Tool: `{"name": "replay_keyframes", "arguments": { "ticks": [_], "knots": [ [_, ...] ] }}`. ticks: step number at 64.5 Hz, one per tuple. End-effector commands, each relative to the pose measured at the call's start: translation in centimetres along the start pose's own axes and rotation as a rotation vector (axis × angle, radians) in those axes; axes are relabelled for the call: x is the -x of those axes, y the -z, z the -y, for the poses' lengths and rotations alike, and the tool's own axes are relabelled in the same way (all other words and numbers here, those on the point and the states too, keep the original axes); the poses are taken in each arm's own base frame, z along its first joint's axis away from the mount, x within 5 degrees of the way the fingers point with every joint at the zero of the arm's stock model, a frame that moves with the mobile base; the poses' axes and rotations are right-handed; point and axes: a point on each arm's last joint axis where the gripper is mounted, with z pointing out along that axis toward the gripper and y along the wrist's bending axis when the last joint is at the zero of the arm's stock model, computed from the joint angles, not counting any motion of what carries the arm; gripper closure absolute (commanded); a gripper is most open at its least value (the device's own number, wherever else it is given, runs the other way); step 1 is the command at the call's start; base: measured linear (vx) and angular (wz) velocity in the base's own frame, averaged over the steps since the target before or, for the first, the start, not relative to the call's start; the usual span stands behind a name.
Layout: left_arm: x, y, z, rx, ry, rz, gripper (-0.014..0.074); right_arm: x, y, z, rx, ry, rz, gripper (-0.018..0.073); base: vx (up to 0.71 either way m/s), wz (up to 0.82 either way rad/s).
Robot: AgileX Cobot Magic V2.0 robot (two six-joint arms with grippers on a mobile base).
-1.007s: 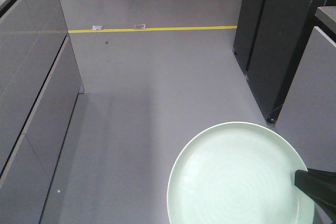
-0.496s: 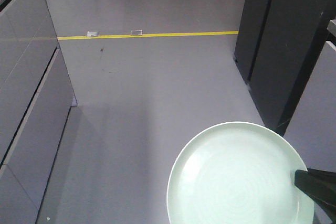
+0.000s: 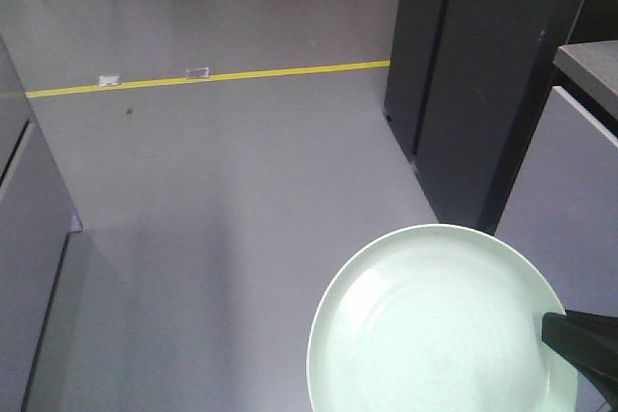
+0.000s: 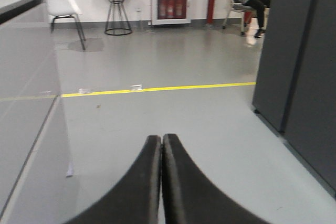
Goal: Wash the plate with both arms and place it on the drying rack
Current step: 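Drive the base onward and turn toward the sink counter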
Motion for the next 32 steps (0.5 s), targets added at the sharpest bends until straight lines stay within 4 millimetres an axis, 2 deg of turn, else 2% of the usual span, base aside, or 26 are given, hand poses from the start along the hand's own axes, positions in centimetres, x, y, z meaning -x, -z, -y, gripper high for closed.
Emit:
{"name": "replay_keyframes", "arguments": {
  "ticks": [1, 32],
  "knots": [
    [1.7, 0.37, 0.15, -0.017, 0.014, 0.113, 0.0603, 1.22, 0.37, -0.16, 0.0, -0.015, 0.072, 0.0561, 0.2, -0.38],
    [1.7, 0.37, 0.15, -0.017, 0.014, 0.113, 0.0603, 1.22, 0.37, -0.16, 0.0, -0.015, 0.072, 0.0561, 0.17, -0.37]
  ]
}}
